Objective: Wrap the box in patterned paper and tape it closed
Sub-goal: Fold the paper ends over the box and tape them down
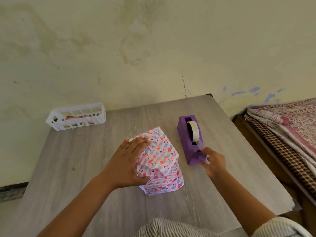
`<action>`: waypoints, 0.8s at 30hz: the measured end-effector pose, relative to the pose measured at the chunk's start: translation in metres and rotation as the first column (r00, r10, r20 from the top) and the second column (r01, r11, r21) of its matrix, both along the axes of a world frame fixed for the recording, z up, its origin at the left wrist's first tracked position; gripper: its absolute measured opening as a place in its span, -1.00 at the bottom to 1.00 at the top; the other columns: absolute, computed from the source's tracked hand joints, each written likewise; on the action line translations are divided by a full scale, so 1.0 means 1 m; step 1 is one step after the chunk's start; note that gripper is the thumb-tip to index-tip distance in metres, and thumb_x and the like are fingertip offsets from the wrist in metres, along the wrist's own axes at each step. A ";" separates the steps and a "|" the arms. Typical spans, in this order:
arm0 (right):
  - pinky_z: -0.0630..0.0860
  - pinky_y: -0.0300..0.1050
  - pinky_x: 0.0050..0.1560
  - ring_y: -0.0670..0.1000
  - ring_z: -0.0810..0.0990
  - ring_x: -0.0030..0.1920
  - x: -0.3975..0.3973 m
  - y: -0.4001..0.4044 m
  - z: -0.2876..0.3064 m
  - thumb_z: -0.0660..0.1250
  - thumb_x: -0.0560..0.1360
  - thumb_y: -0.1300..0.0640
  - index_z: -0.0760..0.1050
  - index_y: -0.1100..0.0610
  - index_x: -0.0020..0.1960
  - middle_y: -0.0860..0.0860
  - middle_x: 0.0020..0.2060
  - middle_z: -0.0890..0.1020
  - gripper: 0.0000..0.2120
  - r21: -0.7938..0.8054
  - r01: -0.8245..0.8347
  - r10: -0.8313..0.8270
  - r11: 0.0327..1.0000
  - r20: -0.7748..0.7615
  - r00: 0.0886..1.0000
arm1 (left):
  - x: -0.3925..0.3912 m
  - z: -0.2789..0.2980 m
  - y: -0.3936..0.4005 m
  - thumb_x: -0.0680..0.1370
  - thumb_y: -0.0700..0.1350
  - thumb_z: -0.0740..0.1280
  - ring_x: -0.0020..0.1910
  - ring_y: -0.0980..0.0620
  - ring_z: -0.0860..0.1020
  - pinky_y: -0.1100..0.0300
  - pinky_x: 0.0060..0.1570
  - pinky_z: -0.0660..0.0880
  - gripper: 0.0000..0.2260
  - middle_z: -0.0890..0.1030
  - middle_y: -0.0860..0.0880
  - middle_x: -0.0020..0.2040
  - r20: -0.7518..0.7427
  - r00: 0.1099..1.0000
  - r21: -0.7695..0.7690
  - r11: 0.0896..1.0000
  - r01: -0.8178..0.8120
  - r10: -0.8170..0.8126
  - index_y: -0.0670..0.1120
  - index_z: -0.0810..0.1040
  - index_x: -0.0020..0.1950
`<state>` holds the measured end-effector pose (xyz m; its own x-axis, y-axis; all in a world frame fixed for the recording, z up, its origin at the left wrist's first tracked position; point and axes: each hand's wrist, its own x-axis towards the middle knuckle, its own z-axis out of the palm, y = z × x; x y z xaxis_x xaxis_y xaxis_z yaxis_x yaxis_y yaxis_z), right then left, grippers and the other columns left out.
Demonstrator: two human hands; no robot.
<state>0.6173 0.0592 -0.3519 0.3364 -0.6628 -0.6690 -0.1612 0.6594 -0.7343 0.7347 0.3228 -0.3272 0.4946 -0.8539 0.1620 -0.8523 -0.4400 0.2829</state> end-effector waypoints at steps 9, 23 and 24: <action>0.43 0.08 0.24 0.09 0.43 0.07 -0.006 0.001 -0.013 0.30 0.47 0.40 0.48 0.25 -0.15 0.11 0.04 0.46 -0.91 -0.013 -0.003 0.003 1.000 0.014 1.000 | 0.000 0.001 -0.001 0.27 0.39 0.32 0.48 0.17 0.10 0.06 0.48 -0.02 -0.12 0.21 0.12 0.48 -0.009 1.000 -0.006 1.000 -0.001 0.001 0.03 0.19 0.48; 0.38 -0.09 -0.30 0.04 0.40 -0.32 -0.012 0.000 -0.035 0.33 0.45 0.33 0.45 0.23 -0.38 0.13 -0.39 0.46 -0.77 -0.348 -0.203 0.139 0.915 -0.202 0.970 | 0.001 0.002 -0.001 0.27 0.40 0.30 0.48 0.17 0.09 0.07 0.48 -0.04 -0.11 0.19 0.12 0.49 -0.022 1.000 0.002 1.000 -0.001 0.001 0.02 0.18 0.49; 0.37 -0.10 -0.32 0.02 0.39 -0.34 -0.011 -0.001 -0.036 0.34 0.45 0.32 0.46 0.24 -0.36 0.13 -0.39 0.45 -0.79 -0.353 -0.206 0.134 0.912 -0.218 0.967 | 0.001 0.001 -0.001 0.27 0.40 0.30 0.48 0.17 0.08 0.08 0.48 -0.05 -0.11 0.18 0.12 0.49 -0.024 1.000 0.006 1.000 -0.001 0.001 0.02 0.17 0.49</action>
<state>0.6066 0.0583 -0.3883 0.3603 -0.8183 -0.4478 -0.4035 0.2961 -0.8658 0.7355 0.3222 -0.3258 0.4996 -0.8541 0.1445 -0.8445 -0.4430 0.3010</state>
